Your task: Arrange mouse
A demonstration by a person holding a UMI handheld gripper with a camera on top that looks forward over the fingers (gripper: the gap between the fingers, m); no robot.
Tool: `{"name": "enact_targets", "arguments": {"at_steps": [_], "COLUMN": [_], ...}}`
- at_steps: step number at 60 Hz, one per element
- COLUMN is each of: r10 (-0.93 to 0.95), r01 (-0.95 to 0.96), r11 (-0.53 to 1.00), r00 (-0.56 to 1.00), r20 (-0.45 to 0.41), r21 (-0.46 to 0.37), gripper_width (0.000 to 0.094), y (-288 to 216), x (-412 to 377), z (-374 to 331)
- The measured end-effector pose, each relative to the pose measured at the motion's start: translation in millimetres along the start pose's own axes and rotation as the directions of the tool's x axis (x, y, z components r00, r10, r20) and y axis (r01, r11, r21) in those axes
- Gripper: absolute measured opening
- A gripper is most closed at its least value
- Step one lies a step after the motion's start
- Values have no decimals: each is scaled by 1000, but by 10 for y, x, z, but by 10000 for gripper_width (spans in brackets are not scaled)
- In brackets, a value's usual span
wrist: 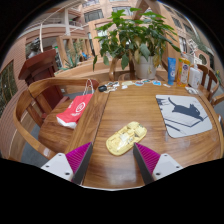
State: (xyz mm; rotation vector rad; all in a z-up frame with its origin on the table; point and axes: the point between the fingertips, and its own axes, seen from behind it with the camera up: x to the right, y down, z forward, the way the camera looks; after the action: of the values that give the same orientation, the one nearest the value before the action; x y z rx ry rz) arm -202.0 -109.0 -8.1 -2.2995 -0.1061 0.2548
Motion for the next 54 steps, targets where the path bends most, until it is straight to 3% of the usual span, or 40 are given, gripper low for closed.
{"name": "enact_targets", "arguments": {"at_steps": [16,23,30,48,54], "r10": [30,18,-36,-128,-126], "r01": [-29,-18,40,135,139], "r11": [1000,1000,999,990,982], "r00": [997,993,983,979,986], "r20": [-71,-119,-181,-162,-108], "r21": [5,8,15,35,125], "gripper_width": [781,667,482,349,349], "y": [-447,-557,-626,-720,-1038], "x": [89,170,289,293,193], "z": [509,653,753,775,524]}}
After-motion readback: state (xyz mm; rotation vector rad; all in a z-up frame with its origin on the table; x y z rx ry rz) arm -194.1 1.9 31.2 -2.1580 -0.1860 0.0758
